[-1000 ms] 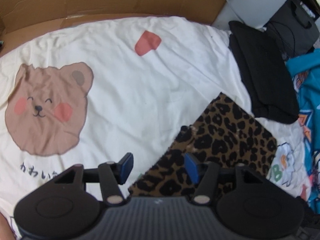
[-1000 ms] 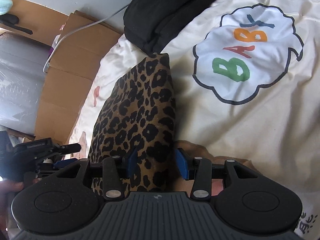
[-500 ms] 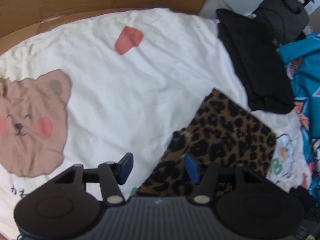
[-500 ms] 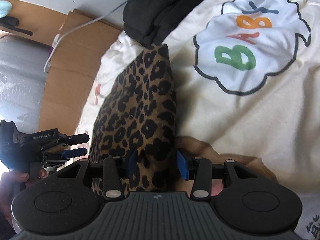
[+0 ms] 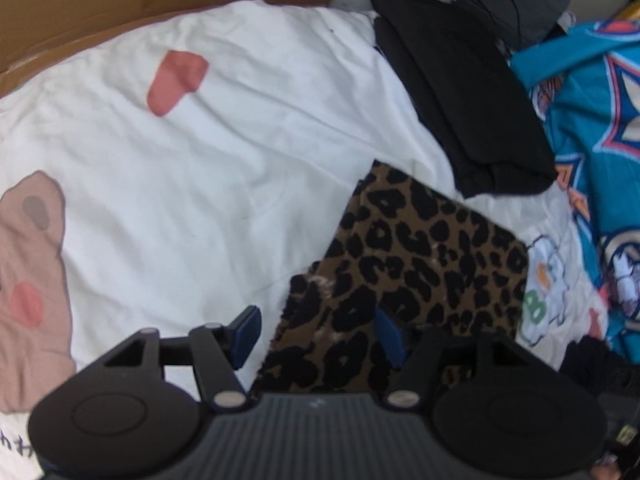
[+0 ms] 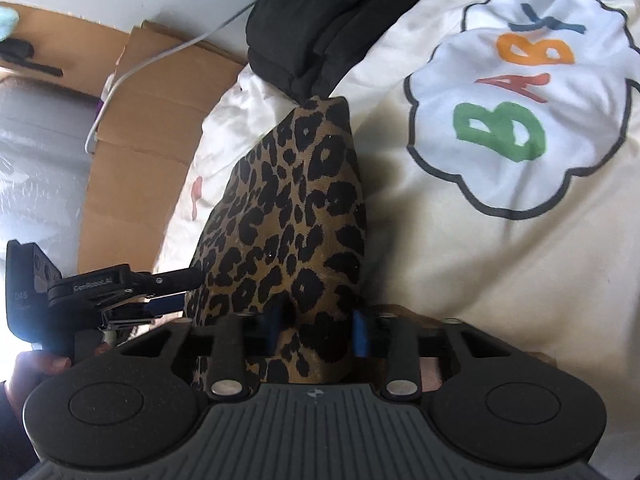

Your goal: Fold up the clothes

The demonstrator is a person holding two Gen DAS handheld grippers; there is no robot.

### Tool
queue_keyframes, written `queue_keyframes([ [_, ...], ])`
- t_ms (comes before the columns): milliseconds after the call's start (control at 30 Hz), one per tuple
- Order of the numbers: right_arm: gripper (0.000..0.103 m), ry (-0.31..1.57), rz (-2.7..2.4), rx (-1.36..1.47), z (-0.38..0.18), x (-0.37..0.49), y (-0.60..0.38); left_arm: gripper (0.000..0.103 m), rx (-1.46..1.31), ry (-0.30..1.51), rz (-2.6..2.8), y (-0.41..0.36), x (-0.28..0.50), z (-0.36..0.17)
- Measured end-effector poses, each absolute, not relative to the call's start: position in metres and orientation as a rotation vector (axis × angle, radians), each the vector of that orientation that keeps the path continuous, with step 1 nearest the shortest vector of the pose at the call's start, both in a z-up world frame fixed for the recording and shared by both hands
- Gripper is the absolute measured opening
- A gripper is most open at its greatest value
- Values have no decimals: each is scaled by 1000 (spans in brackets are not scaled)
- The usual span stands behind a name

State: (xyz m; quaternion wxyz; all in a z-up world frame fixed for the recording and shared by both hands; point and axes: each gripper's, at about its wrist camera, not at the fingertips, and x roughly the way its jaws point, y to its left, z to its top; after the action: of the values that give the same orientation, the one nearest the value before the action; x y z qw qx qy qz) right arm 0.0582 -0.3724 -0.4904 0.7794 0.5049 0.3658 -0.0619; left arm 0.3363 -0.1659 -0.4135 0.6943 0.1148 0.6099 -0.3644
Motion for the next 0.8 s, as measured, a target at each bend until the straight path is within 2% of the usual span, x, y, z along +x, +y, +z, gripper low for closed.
queue_keyframes([
  [33,20,792,-129,1084,-487,59,-372,68,265,1359,-822,-166,337,-416],
  [100,20,799,-123,1070,-479,62,-371,74,282,1357,-833,-166,338,-422],
  [333,20,827,-90,1008,-459,73,-366,74,329,1324,-912,-166,336,-429],
  [467,20,835,-83,991,-457,79,-362,79,222,1354,-881,-157,335,-442],
  [600,20,835,-85,981,-456,79,-360,81,259,1300,-928,-159,327,-444],
  [633,20,833,-87,980,-455,79,-359,79,261,1302,-938,-159,328,-444],
  [733,20,826,-92,987,-455,78,-358,56,199,1349,-976,-159,335,-442],
  [800,20,825,-97,988,-455,77,-358,51,218,1338,-989,-160,334,-438],
])
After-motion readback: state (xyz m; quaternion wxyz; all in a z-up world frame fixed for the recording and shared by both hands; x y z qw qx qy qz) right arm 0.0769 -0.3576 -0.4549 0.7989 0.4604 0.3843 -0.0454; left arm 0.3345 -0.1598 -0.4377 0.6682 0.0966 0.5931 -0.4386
